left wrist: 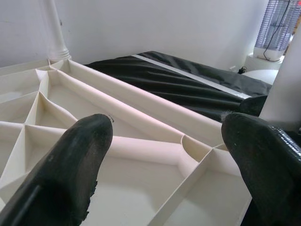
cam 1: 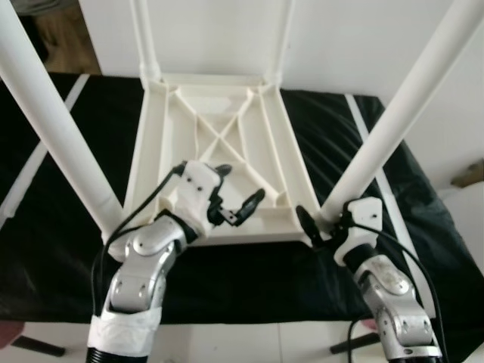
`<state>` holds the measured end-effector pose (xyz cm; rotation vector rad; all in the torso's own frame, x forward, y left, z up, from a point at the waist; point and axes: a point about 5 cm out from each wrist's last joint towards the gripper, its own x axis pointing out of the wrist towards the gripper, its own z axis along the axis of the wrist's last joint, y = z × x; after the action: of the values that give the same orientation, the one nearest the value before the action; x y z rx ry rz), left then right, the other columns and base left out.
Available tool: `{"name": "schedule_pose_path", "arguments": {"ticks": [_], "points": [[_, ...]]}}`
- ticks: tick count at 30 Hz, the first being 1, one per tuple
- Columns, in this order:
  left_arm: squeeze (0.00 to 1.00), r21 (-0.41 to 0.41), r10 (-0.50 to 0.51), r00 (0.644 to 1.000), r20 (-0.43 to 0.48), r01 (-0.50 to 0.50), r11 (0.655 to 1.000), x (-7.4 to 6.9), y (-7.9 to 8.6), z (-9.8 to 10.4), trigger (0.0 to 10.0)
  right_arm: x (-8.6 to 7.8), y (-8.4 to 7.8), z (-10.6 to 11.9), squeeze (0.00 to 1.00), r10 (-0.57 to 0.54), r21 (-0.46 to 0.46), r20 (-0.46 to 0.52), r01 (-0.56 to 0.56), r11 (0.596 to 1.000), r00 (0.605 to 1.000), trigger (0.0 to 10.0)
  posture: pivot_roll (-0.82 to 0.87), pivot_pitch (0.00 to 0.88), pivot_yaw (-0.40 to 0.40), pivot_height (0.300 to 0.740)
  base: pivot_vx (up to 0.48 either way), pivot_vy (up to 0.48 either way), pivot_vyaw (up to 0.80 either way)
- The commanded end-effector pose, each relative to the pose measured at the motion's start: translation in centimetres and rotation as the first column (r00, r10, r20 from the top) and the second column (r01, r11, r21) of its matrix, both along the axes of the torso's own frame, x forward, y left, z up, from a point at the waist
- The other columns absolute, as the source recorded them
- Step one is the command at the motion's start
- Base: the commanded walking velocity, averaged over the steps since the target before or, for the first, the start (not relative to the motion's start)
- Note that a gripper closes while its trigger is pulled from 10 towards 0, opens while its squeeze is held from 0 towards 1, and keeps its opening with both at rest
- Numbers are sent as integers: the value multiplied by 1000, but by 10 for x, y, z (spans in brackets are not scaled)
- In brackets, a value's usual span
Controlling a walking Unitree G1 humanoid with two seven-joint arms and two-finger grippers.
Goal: Building children table
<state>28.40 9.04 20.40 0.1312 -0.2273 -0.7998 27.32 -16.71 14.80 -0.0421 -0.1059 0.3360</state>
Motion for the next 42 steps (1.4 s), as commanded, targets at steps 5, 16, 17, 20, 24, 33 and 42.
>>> {"name": "schedule_pose_path", "arguments": {"ticks": [5, 16, 17, 20, 24, 33, 42], "points": [[0, -28, 70, 997, 10, -70, 997, 2, 1, 3, 0, 1, 1, -2, 0, 4, 2, -7, -4, 1000, 1000, 10000, -65, 127, -57, 740, 0, 0, 0], [0, -30, 73, 997, 24, -72, 997, 2, 2, 5, 0, 1, 1, -2, 0, 5, 5, -5, -5, 1000, 1000, 10000, -62, 122, -55, 740, 0, 0, 0], [0, -30, 73, 997, 24, -72, 997, 2, 2, 5, 0, 1, 1, -2, 0, 5, 5, -5, -5, 1000, 1000, 10000, -62, 122, -55, 740, 0, 0, 0], [0, -30, 72, 997, 26, -71, 997, 1, 2, 5, 0, 1, 1, -2, 0, 5, 6, -5, -5, 1000, 1000, 10000, -62, 121, -55, 740, 0, 0, 0], [0, -31, 69, 997, 28, -68, 997, 1, 2, 6, 0, 1, 1, -2, 0, 6, 6, -5, -6, 1000, 1000, 10000, -62, 123, -56, 740, 0, 0, 0], [0, -32, 73, 997, 26, -73, 997, 1, 2, 5, 0, 1, 1, -2, 0, 7, 5, -7, -7, 1000, 1000, 10000, -62, 123, -58, 740, 0, 0, 0], [1000, -49, 59, 998, 1, -59, 997, 2, 1, 5, 10000, 2, 0, -2, 0, 8, 4, -5, -8, 1000, 1000, 10000, -61, 119, -57, 740, 0, 0, 0]]}}
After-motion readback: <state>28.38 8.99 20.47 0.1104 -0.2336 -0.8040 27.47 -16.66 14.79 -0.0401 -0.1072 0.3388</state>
